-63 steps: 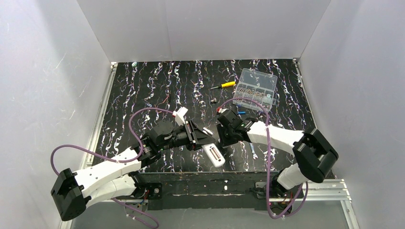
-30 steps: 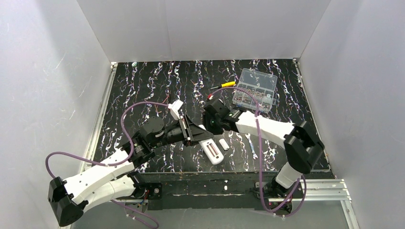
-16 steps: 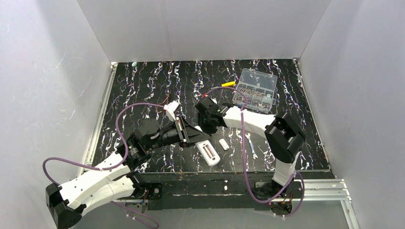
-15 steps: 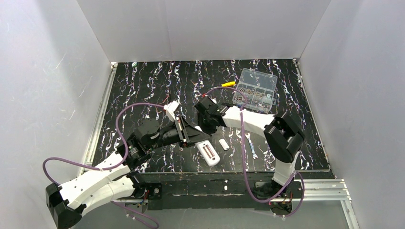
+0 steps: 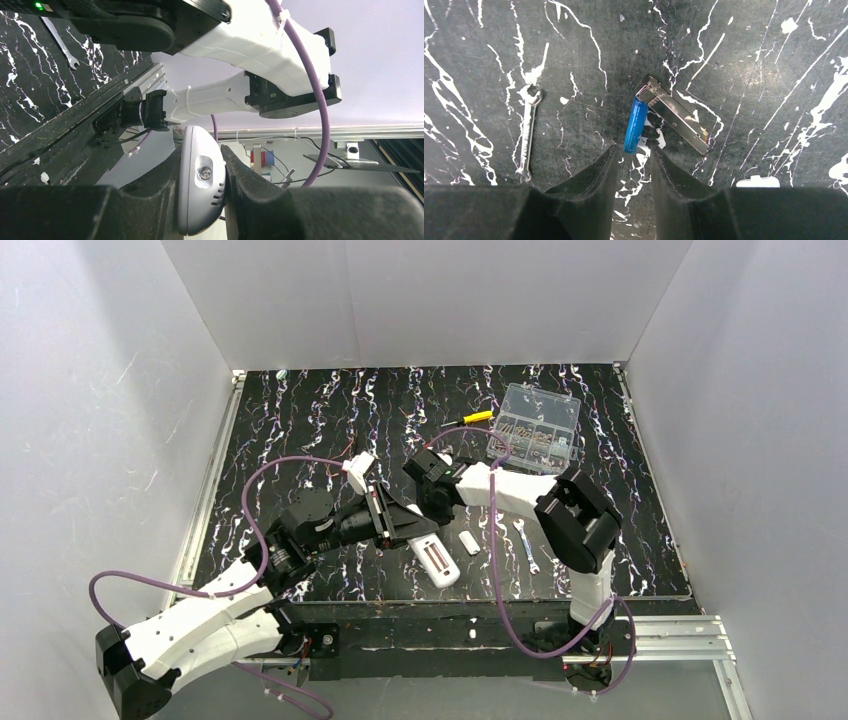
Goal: Load the batteries into the remote control
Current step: Pick up the battery from the center of the board.
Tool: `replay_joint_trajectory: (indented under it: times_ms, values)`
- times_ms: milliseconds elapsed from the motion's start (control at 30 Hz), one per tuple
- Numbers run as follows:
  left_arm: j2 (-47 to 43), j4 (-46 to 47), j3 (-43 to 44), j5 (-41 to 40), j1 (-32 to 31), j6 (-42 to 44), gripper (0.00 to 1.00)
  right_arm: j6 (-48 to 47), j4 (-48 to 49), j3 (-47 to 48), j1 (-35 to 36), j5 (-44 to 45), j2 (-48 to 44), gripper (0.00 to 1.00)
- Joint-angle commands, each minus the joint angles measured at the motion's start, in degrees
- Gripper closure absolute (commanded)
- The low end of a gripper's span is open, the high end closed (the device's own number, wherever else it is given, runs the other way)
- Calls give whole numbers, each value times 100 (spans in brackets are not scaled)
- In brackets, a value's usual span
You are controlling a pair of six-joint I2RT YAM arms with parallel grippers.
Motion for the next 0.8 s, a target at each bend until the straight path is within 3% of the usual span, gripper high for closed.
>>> replay_joint_trajectory:
  times_ms: [0,767]
  values:
    - [-183,350,29,183,41,-6,100,76,-100,288,52,152,112,63]
    - [-240,349,-30,166,111,-40,100,-263,-554,658,252,501,647,76]
